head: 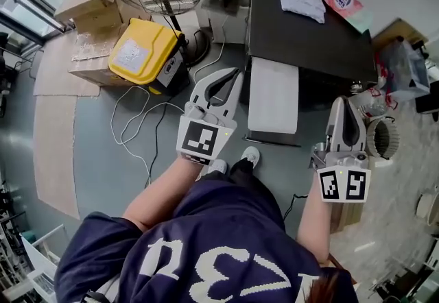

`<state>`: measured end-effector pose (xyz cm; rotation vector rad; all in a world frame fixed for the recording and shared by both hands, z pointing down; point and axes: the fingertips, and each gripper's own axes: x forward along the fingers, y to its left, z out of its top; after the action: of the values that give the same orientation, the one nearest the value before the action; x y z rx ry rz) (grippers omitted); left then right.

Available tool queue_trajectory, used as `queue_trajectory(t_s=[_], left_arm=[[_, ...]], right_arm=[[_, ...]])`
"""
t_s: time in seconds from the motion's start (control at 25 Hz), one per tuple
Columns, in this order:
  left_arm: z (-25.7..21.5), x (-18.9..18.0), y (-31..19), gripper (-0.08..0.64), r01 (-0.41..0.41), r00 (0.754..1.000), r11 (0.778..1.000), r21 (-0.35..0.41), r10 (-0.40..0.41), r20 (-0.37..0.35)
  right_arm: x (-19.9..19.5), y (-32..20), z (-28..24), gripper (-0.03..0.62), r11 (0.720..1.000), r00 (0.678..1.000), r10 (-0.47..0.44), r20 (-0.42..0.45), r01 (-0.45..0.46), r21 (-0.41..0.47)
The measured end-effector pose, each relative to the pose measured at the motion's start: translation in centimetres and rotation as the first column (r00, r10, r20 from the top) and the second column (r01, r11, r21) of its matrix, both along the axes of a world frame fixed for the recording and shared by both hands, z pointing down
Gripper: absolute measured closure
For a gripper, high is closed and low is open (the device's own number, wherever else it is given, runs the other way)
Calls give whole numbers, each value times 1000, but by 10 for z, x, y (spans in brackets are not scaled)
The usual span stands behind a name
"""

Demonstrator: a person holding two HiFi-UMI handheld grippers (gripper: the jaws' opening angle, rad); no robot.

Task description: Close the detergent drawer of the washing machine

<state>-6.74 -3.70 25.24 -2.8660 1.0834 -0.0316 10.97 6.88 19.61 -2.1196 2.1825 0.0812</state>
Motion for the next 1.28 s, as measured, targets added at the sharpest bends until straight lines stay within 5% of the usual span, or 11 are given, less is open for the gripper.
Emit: queue_trajectory(t_s=[0.36, 0.72, 0.84, 1.0, 1.12, 1.28], left_arm=[[18, 46, -26, 538, 122, 992, 992, -4, -122, -6], [77, 55, -17, 538, 56, 998, 992, -113, -53, 32], [106, 53, -10, 538, 16, 998, 989, -147, -6, 65], [144, 49, 5, 538, -38, 994, 976, -214, 59, 92], [168, 45, 19, 537, -64, 990, 963, -262, 93, 101], [196, 42, 43, 519, -120, 980, 932, -343, 166, 111]], right_arm=[[71, -37, 42, 575, 989, 992, -126, 24, 128, -78], [76, -48, 111, 549, 918, 953, -300, 34, 298, -262], [67, -35, 157, 528, 861, 929, -363, 71, 364, -355], [48, -7, 229, 392, 724, 877, -434, 206, 475, -500], [36, 19, 274, 365, 632, 857, -481, 185, 485, -605], [25, 46, 312, 309, 557, 835, -495, 239, 516, -650]])
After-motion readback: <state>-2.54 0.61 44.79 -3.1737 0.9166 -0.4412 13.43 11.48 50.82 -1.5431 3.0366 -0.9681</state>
